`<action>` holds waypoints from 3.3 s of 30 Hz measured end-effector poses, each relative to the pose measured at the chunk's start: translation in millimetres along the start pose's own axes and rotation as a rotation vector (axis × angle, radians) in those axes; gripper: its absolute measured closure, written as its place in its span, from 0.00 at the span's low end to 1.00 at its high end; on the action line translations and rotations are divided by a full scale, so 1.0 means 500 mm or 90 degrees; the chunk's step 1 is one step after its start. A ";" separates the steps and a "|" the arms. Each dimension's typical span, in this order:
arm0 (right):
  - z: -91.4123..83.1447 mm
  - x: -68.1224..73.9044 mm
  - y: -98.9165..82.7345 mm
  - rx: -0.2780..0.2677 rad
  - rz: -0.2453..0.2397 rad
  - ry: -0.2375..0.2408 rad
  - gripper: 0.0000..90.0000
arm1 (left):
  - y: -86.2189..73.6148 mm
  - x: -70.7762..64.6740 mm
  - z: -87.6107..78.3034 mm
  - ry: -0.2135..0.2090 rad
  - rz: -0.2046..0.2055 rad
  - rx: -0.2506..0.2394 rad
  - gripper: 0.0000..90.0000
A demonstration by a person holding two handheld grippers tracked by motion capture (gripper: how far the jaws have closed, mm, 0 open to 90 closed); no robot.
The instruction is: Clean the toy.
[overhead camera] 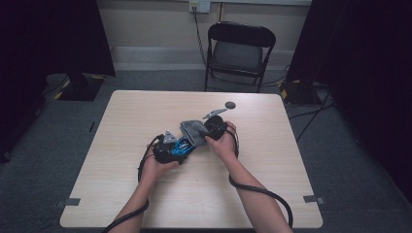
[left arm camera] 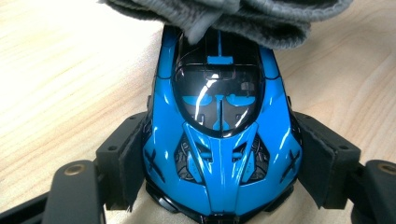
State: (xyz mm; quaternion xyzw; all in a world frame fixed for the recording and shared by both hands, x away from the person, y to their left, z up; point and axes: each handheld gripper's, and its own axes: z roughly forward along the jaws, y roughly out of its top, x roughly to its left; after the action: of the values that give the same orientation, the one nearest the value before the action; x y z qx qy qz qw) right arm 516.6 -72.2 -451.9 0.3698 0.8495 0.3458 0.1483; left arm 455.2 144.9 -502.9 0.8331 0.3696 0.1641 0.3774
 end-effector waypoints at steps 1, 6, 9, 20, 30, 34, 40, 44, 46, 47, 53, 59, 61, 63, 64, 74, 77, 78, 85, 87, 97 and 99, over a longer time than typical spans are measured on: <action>-0.001 -0.002 -0.002 0.001 0.003 0.001 0.79 | 0.000 0.000 0.000 0.000 0.000 0.000 0.29; -0.002 -0.011 -0.007 0.001 0.010 -0.006 0.79 | 0.000 0.000 0.000 0.001 0.003 0.001 0.29; -0.004 -0.018 -0.009 0.000 0.019 -0.005 0.79 | 0.000 0.000 0.000 0.000 0.000 0.000 0.29; -0.013 -0.034 -0.023 0.004 0.013 -0.017 0.79 | 0.000 0.000 0.000 0.000 0.000 0.000 0.29; -0.046 -0.073 -0.044 0.006 0.025 -0.051 0.79 | 0.000 0.000 0.000 0.000 -0.002 0.000 0.29; -0.065 -0.085 -0.047 -0.006 0.032 -0.053 0.79 | 0.000 0.000 0.000 0.000 -0.001 0.000 0.29; -0.091 -0.085 -0.043 -0.023 0.027 -0.049 0.79 | 0.000 0.000 0.000 0.001 -0.002 -0.001 0.29; -0.103 -0.074 -0.036 -0.039 0.016 -0.036 0.79 | 0.000 0.000 0.000 0.001 -0.002 -0.001 0.29; -0.107 -0.065 -0.032 -0.044 0.005 -0.030 0.79 | 0.000 -0.001 0.000 0.000 -0.002 0.000 0.29; -0.108 -0.057 -0.030 -0.047 0.002 -0.024 0.79 | 0.000 -0.001 0.000 0.000 -0.002 0.000 0.29; -0.103 -0.020 -0.022 -0.052 -0.020 0.006 0.78 | 0.000 -0.001 0.000 0.000 -0.002 0.000 0.29; -0.087 0.023 -0.009 -0.049 -0.047 0.032 0.78 | 0.000 -0.001 0.000 0.000 -0.002 0.000 0.29; -0.078 0.038 -0.004 -0.044 -0.059 0.040 0.78 | 0.000 0.000 0.000 0.000 -0.002 0.000 0.29; -0.069 0.054 0.000 -0.038 -0.071 0.048 0.78 | 0.000 0.000 0.000 0.000 -0.002 0.000 0.29; -0.064 0.061 0.001 -0.037 -0.073 0.052 0.78 | 0.000 0.000 0.000 0.001 -0.001 0.000 0.29; -0.019 0.108 0.007 -0.017 -0.080 0.090 0.78 | 0.000 0.000 0.000 0.002 0.003 0.001 0.29; -0.009 0.115 0.007 -0.013 -0.082 0.093 0.78 | 0.000 0.000 0.000 0.001 0.000 0.000 0.29; -0.006 0.117 0.007 -0.012 -0.081 0.095 0.78 | 0.000 0.000 0.000 0.001 -0.001 0.000 0.29; 0.010 0.126 0.003 -0.004 -0.090 0.106 0.78 | 0.000 0.000 0.000 0.001 -0.001 0.000 0.29; 0.011 0.127 0.002 -0.002 -0.094 0.103 0.78 | 0.000 0.000 0.000 0.001 -0.001 0.000 0.29; 0.010 0.121 0.004 0.004 -0.105 0.088 0.79 | 0.000 0.000 0.000 0.001 0.000 0.000 0.29; 0.008 0.117 0.004 0.003 -0.104 0.083 0.79 | 0.000 0.000 0.000 0.001 0.000 0.000 0.29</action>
State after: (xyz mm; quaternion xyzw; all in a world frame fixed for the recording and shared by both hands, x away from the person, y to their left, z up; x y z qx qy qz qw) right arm 480.0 -26.7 -453.4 0.2761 0.8855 0.3542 0.1193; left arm 455.1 144.9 -502.9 0.8329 0.3702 0.1644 0.3770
